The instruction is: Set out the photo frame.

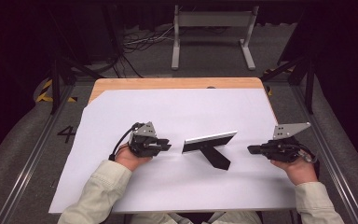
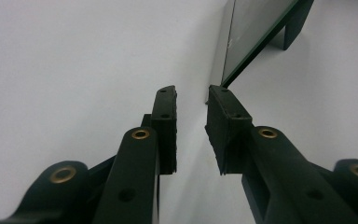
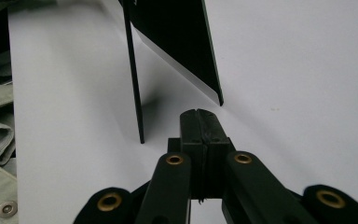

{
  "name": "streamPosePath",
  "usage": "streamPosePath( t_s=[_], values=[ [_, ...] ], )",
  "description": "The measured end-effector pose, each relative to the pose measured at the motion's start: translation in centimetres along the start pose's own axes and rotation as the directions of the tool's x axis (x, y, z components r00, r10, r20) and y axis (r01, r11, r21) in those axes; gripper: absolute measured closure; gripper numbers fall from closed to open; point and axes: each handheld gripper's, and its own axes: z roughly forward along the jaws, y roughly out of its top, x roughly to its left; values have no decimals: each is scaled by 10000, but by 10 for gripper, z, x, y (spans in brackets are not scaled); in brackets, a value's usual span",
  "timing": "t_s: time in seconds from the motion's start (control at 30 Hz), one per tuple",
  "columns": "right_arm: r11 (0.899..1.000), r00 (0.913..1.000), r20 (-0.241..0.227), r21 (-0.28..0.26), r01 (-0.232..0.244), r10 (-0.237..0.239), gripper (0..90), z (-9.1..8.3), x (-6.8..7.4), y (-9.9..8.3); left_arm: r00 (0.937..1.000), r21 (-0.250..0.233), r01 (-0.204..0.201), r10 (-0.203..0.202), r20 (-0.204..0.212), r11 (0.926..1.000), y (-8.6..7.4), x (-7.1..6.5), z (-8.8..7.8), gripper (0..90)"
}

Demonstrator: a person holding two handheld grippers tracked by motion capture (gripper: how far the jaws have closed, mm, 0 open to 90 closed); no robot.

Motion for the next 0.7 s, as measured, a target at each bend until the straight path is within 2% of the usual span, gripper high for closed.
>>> streamPosePath(
  t_s=[0.2, 0.4, 0.57, 0.7],
  values=[
    [9996, 9996, 8, -18, 278, -278, 900, -1, 1, 1, 9999, 99, 53, -52, -119, 9999, 2, -2, 4, 755],
    [9994, 9994, 32, 27, 334, -334, 900, -1, 1, 0, 9991, 143, 341, -337, -258, 9993, 4, -3, 11, 818],
    [9995, 9994, 70, 15, 328, -328, 900, -2, 2, 0, 9985, 320, 351, -337, -438, 9989, 6, -5, 20, 893],
    [9994, 9994, 78, -16, 343, -343, 900, -3, 2, -1, 9988, 476, 345, -328, -364, 9983, 8, -8, 29, 898]
  ],
)
